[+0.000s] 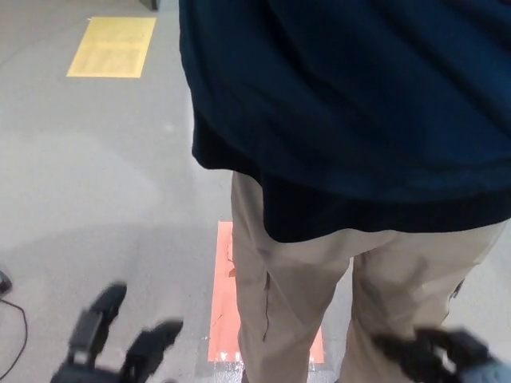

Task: A person hands a coat to the robot and the robot grabs it with both hands and holds it while the person wears the coat.

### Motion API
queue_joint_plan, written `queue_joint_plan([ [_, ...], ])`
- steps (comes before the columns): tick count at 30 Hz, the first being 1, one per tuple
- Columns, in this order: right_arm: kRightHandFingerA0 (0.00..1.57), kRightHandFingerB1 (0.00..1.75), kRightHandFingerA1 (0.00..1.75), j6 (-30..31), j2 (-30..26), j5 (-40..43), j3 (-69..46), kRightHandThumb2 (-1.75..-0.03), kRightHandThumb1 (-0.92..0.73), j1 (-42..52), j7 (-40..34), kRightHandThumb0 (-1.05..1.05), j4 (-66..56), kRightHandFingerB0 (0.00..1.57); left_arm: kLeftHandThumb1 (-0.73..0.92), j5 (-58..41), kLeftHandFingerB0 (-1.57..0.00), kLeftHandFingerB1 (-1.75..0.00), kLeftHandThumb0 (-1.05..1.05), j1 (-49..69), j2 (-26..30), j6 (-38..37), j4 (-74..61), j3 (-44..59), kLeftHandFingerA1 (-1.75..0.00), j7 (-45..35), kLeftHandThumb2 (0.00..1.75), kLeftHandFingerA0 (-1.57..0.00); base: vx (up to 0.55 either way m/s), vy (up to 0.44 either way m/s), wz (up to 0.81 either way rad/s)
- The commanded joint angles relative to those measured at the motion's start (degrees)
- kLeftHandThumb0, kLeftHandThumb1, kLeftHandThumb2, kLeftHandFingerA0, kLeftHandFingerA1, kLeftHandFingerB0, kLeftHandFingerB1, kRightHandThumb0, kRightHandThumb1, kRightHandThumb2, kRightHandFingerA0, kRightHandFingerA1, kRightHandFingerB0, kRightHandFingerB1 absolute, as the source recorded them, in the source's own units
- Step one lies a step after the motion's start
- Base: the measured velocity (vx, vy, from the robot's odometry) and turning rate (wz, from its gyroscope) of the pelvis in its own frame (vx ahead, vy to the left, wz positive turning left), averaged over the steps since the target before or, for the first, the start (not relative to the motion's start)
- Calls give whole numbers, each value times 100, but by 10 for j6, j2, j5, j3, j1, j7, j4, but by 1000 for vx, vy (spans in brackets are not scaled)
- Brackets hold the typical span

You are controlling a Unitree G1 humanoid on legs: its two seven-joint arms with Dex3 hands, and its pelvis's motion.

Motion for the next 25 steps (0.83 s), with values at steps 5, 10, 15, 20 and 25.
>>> queue_joint_plan([
  [5,26,31,31,74,-23,-52,23,-75,-92,43,16,-68,-14,26,88,15,-46,-35,-65,28,18,42,-5,-19,-37,-24,67,-47,0,0,0],
  [10,28,31,31,93,-22,-42,12,-73,-92,-9,20,-66,-15,28,87,12,-49,-36,-64,-37,12,50,-3,-15,-37,-44,67,-49,0,0,0],
  [15,29,31,32,103,-22,-35,10,-74,-92,-28,27,-66,-24,26,73,8,-42,-52,-63,-59,15,59,-17,-14,-52,-59,110,-39,0,0,0],
  [20,29,31,32,109,-26,-37,13,-74,-92,-33,31,-66,-30,26,90,8,-53,-37,-67,-59,17,64,-23,-14,-37,-58,68,-49,0,0,0],
  [25,30,31,32,109,-31,-33,17,-73,-92,-27,28,-65,-28,26,73,5,-40,-51,-64,-48,20,64,-29,-15,-51,-66,110,-38,0,0,0],
])
